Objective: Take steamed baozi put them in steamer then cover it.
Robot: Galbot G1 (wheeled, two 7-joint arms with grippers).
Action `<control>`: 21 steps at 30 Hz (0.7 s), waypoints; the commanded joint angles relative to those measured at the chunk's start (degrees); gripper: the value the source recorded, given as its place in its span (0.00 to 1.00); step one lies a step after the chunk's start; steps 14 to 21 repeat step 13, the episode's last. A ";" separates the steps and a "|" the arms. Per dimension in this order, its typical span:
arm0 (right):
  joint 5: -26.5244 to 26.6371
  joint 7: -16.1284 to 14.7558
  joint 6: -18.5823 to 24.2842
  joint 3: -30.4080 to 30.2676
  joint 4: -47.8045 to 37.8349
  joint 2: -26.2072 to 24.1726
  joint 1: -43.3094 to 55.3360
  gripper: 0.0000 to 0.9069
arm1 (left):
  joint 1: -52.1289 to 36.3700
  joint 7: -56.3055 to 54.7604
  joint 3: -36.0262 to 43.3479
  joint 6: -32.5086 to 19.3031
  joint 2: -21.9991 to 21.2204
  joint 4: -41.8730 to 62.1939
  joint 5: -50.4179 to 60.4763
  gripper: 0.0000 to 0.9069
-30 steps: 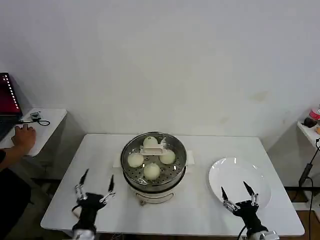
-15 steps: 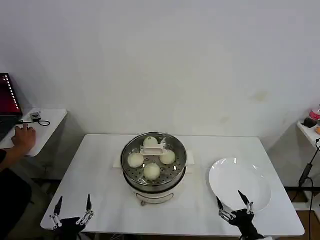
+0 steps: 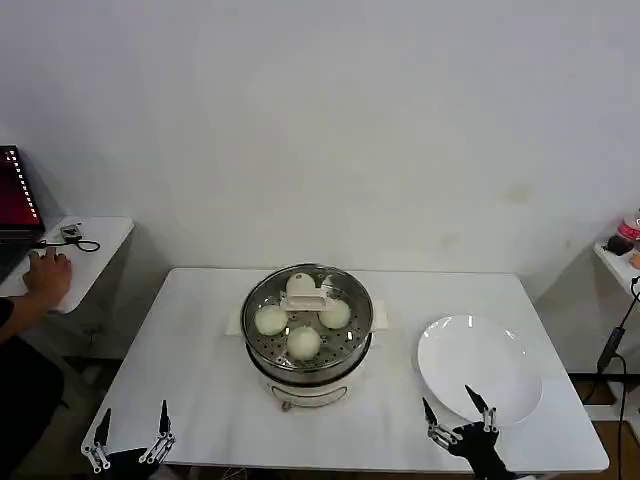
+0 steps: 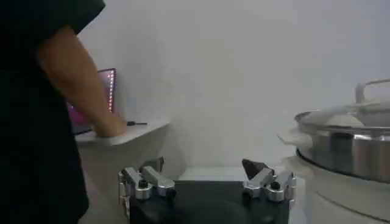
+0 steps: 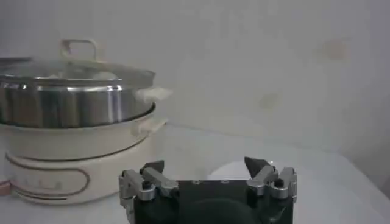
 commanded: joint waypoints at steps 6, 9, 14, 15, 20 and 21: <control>0.13 2.41 -4.65 -1.08 1.09 -0.28 -0.83 1.00 | 0.34 -0.17 -0.01 0.76 -0.19 -0.96 -0.65 1.00; 0.29 2.48 -4.68 -1.12 1.29 -0.15 -0.84 1.00 | 0.48 -0.08 0.35 0.90 -0.18 -1.08 -0.43 1.00; 0.23 2.35 -4.64 -1.10 1.21 0.01 -0.85 1.00 | 0.64 0.19 0.34 1.00 -0.15 -0.85 -0.26 1.00; 0.23 2.35 -4.64 -1.10 1.21 0.01 -0.85 1.00 | 0.64 0.19 0.34 1.00 -0.15 -0.85 -0.26 1.00; 0.23 2.35 -4.64 -1.10 1.21 0.01 -0.85 1.00 | 0.64 0.19 0.34 1.00 -0.15 -0.85 -0.26 1.00; 0.23 2.35 -4.64 -1.10 1.21 0.01 -0.85 1.00 | 0.64 0.19 0.34 1.00 -0.15 -0.85 -0.26 1.00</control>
